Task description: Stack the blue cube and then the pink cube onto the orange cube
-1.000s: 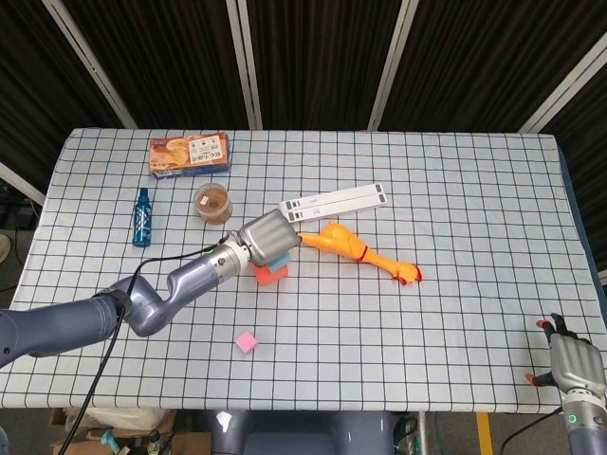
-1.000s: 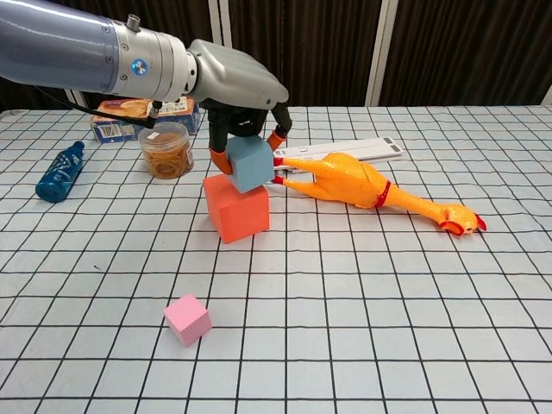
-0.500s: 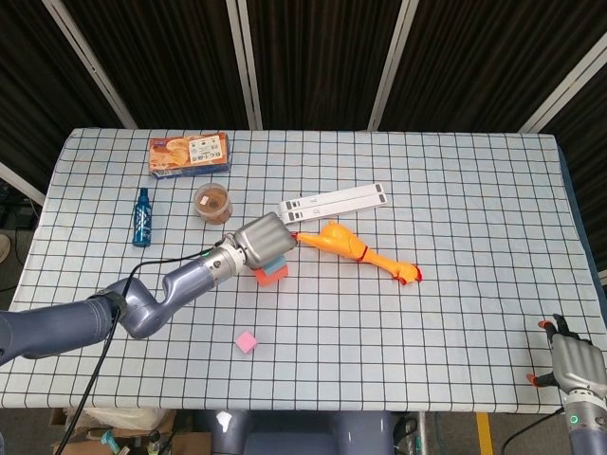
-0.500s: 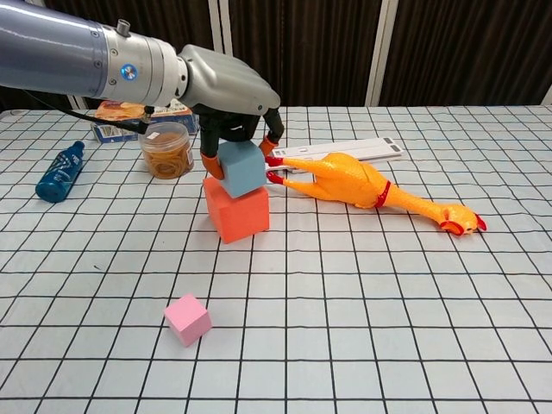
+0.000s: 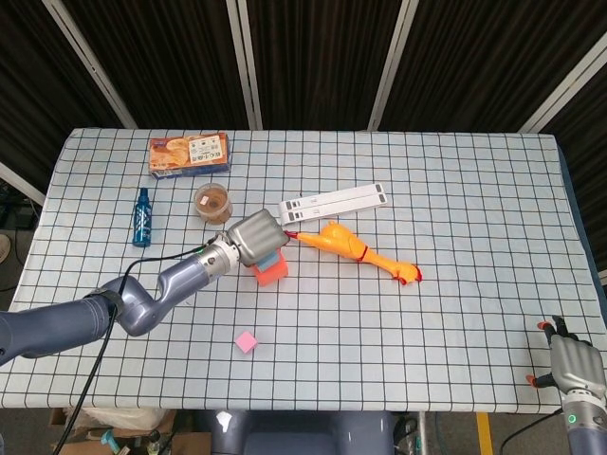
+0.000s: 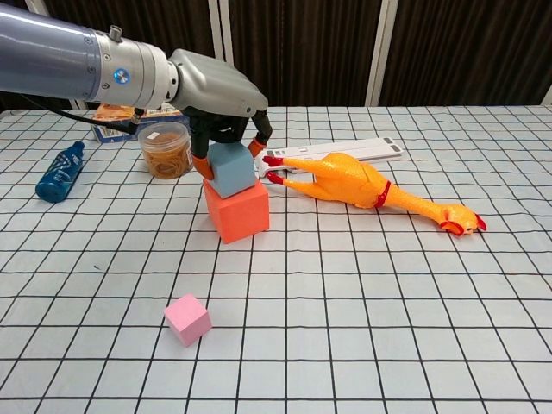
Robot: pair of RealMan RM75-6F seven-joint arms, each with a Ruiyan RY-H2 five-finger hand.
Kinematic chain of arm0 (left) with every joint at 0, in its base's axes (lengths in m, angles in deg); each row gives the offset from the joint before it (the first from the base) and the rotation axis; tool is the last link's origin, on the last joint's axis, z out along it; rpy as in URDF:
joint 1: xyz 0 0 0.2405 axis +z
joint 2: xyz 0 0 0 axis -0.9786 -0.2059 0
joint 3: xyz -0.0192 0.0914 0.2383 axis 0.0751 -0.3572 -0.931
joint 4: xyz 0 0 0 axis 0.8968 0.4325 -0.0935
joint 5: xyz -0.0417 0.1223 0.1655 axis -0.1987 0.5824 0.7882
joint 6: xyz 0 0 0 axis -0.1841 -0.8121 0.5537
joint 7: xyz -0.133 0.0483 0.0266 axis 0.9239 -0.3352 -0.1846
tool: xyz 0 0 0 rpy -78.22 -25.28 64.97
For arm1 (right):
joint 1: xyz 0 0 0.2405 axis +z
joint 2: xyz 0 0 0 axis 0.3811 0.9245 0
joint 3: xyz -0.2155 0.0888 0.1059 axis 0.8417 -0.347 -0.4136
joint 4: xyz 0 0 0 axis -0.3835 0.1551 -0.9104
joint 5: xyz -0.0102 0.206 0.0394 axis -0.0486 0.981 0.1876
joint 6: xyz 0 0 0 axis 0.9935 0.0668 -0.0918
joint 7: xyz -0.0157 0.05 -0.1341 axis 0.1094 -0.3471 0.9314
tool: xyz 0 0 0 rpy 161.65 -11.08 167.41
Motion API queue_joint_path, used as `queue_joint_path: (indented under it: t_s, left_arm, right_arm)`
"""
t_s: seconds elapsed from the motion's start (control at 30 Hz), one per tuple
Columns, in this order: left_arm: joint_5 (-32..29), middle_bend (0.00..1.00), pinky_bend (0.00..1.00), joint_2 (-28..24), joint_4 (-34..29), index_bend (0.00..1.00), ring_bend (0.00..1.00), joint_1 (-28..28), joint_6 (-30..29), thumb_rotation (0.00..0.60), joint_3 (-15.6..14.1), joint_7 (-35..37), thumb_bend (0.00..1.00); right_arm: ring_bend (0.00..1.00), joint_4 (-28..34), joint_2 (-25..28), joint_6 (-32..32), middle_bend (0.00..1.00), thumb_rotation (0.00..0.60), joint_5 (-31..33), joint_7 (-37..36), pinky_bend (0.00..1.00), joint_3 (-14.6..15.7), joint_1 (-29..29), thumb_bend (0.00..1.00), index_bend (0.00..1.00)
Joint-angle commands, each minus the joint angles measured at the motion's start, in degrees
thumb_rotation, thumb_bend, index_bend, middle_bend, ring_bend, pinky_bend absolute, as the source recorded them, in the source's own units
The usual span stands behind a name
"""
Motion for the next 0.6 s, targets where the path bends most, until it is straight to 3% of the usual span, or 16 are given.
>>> queue_joint_path:
  t_s: [0.03,0.6]
  left_arm:
    - [0.54,0.70,1.00,0.26,0.01,0.73,0.74,0.12,-0.09,0.600,0.02,0.42,0.32]
    - [-0.11,0.70,1.00,-0.45,-0.81,0.74,0.74,0.14,-0.18,0.600,0.38,-0.34,0.32]
  right_arm:
    - [0.24,0.03,-0.03,0.03,0.07,0.600,0.06,0.13,0.26,0.00,0.06,0.12,0.21]
    - [0.24,0.34,0.34,0.24,0.07,0.600,-0.29,-0.48,0.26,0.06,-0.06,0.12,0.21]
